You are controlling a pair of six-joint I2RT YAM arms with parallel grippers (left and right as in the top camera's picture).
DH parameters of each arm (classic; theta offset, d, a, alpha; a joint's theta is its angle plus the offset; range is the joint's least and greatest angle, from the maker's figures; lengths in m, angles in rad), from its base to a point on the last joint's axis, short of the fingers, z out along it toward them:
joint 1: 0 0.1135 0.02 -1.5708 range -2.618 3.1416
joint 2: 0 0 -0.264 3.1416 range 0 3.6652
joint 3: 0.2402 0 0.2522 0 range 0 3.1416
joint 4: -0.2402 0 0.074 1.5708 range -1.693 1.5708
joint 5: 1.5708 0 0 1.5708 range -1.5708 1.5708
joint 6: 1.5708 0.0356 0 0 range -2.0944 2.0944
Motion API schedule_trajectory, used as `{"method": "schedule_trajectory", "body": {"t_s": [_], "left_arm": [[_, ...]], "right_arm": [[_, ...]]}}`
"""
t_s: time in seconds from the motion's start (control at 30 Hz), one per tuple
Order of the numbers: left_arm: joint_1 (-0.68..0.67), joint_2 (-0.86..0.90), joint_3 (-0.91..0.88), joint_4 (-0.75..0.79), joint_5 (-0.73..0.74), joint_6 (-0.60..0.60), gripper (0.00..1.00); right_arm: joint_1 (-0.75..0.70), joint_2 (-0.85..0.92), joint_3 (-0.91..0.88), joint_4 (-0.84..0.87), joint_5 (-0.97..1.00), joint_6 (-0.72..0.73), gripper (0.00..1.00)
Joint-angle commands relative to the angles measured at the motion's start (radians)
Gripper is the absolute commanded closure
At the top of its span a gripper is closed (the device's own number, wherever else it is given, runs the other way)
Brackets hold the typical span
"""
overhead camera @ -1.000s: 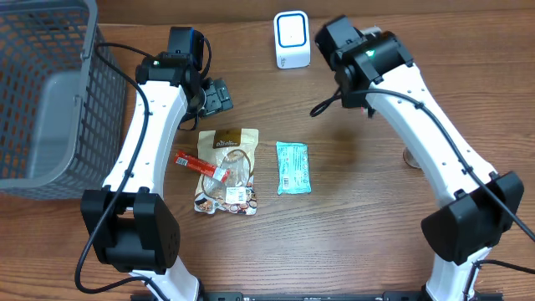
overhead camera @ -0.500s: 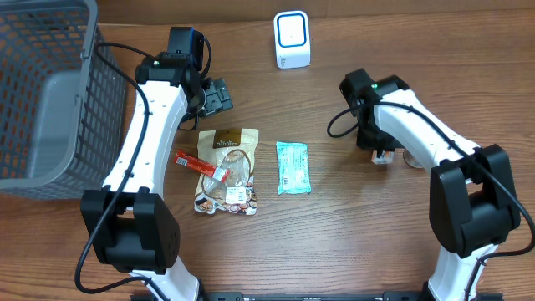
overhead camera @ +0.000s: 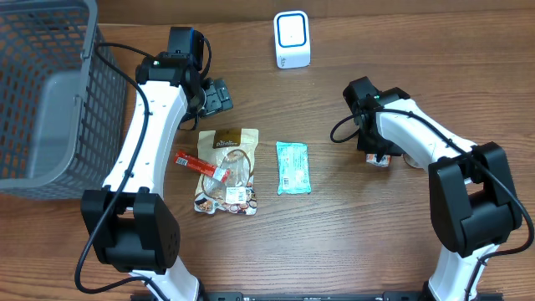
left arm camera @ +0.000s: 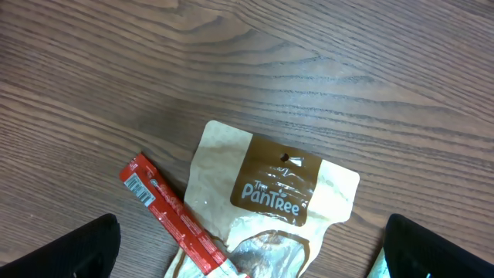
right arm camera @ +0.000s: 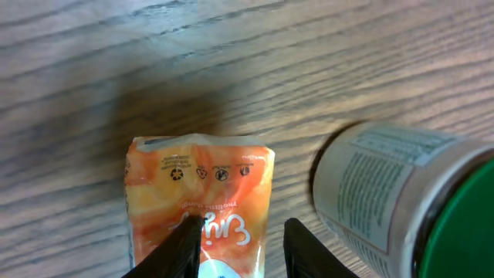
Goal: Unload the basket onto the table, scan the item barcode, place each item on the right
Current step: 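Carry the orange pack right and lower it beside the jar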
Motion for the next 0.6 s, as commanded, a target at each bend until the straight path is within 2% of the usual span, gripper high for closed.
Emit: {"method": "schedule_trajectory", "body": {"t_s": [0.0,0.37,0.47,0.57], "left_arm": [[0.0,-0.016,0.012,0.0,-0.01,0.011,0.01],[0.0,-0.016,0.012,0.0,-0.01,0.011,0.0],[0.0,-0.016,0.012,0.0,-0.01,0.011,0.0],[0.0,-0.016,0.012,0.0,-0.01,0.011,0.0]], "right_arm": [[-0.003,-0.008,0.047,-0.029,0.006,-0.047,0.64],[-0.004,-0.08,0.065,-0.043,-0.109,-0.046,0.62],[-0.005,-0.08,0.049,-0.024,-0.166,-0.046,0.43],[-0.005,-0.073,0.037,-0.002,-0.209,-0.046,0.38]]}}
